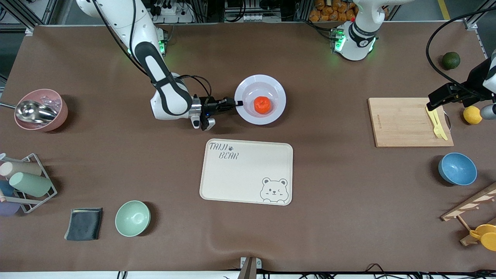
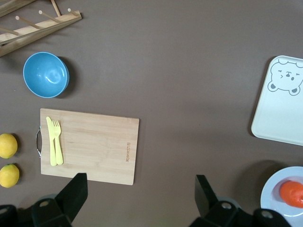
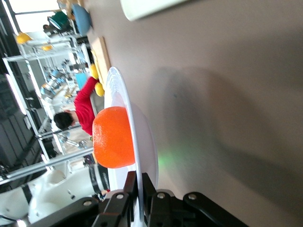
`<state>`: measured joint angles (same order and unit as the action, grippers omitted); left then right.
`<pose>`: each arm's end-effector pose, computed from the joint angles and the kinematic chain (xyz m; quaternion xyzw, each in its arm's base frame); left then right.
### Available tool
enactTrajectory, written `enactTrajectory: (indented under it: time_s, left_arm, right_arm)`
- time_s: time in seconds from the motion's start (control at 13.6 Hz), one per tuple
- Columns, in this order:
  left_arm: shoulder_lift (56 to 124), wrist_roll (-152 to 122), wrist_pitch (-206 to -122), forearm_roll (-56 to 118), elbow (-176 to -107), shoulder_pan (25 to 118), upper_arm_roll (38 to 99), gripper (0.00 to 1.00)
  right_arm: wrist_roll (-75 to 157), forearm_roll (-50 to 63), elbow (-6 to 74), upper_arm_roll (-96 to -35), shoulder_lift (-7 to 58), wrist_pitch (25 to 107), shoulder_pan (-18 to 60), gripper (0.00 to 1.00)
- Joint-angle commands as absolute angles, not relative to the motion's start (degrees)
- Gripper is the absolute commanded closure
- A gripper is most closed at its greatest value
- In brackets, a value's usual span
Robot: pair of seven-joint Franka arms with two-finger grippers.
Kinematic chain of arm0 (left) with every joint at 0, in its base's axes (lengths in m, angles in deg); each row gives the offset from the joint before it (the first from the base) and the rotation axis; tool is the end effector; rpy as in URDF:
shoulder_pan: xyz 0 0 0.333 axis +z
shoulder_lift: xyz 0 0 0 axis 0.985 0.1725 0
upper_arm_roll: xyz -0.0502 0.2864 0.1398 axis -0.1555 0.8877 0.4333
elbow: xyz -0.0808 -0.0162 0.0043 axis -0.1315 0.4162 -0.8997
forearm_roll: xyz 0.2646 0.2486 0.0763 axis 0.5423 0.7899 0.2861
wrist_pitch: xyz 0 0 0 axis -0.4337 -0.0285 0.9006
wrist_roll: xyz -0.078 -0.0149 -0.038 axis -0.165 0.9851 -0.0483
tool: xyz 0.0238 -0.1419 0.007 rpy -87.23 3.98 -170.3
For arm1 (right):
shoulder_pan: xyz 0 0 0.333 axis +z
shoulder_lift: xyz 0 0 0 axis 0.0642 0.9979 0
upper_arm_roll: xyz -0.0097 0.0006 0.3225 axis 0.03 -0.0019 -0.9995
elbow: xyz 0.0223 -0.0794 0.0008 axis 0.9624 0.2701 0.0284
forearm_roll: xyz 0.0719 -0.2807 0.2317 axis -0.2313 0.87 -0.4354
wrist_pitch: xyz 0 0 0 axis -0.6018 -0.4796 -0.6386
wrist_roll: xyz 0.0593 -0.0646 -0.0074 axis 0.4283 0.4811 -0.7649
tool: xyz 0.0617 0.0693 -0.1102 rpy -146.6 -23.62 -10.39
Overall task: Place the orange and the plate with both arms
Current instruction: 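Grasp the rim of the white plate with the right gripper, then slide the plate onto the bear-printed tray with the right gripper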
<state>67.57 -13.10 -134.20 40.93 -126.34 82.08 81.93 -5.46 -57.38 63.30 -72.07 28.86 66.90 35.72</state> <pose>0.5439 -0.0226 0.6042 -0.9987 -0.0510 0.0059 0.0056 0.3867 0.3626 0.1676 -0.8124 0.0032 0.1280 0.5689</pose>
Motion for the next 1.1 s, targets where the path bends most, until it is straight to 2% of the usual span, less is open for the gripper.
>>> enactTrajectory:
  time_s: [0.0, 0.37, 0.73, 1.03]
  left_arm:
    - [66.9, -14.3, -134.4, 39.8, -126.8, 81.9, 81.9, 0.0]
    - [67.0, -13.6, -134.6, 39.7, -126.7, 82.2, 81.2, 0.0]
    - [67.0, -13.5, -134.6, 39.7, -126.5, 82.3, 81.2, 0.0]
    - [67.0, -13.1, -134.8, 39.6, -126.5, 81.9, 81.0, 0.0]
  right_arm:
    - [-5.5, -62.1, 63.8, -71.9, 27.0, 66.8, 34.8, 1.0]
    - [-4.2, -63.9, 60.4, -71.6, 27.4, 67.4, 28.7, 1.0]
    - [-1.6, -63.7, 53.5, -71.8, 29.1, 81.3, 28.3, 1.0]
    - [1.5, -63.6, 48.5, -71.8, 32.7, 84.1, 28.7, 1.0]
